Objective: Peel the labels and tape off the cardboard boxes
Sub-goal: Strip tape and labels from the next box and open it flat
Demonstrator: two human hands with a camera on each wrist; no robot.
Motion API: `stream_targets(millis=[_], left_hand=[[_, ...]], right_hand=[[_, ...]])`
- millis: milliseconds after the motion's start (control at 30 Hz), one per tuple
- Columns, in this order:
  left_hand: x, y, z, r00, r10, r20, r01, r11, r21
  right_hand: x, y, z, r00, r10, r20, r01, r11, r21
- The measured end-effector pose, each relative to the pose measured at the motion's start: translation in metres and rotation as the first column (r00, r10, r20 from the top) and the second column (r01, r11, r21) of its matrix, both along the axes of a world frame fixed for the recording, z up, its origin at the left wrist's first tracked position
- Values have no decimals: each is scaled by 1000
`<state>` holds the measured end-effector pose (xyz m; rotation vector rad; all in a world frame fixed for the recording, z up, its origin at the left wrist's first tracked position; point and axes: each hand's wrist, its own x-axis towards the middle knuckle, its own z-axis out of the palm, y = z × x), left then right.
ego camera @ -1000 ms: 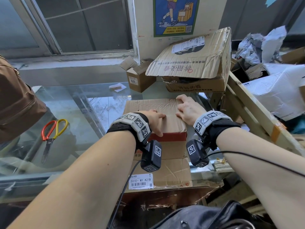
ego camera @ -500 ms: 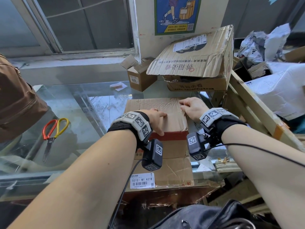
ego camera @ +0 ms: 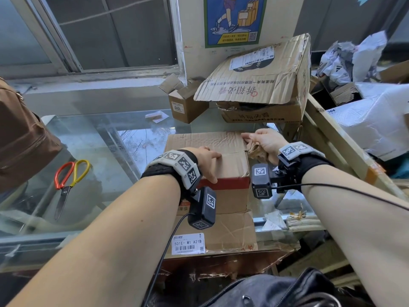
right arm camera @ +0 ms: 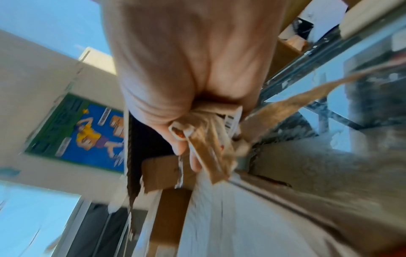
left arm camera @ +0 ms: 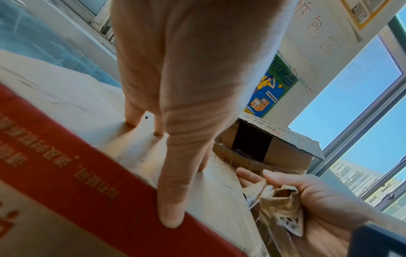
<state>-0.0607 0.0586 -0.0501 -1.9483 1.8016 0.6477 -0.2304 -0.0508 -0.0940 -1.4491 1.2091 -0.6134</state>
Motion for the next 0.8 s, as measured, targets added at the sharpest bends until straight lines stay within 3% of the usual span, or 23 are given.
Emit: stream_targets(millis=[100,167,300,500,800], left_hand=[[0,0,-1,1000,3,0,-3,1000,3],[0,0,0,1000,6,-2,-6,1000,3],[-1,2,0,1000,8,-1,-8,1000,-4],[0,3,-1,1000,21,-20,-22,1000,-20],[-1,5,-2,998,33,-50,-36,998,-49]], right_hand=[[-8,4,-1,966,-131,221,86,976,202],[-11,10,-2,939,-200,280,106,943,316],[-10,12,-6,942,-261,210,189,932,310],[-20,4,-18,972,-225,-66,232,965,124],[-16,1,-41,959,-234,-158,251,963,99]])
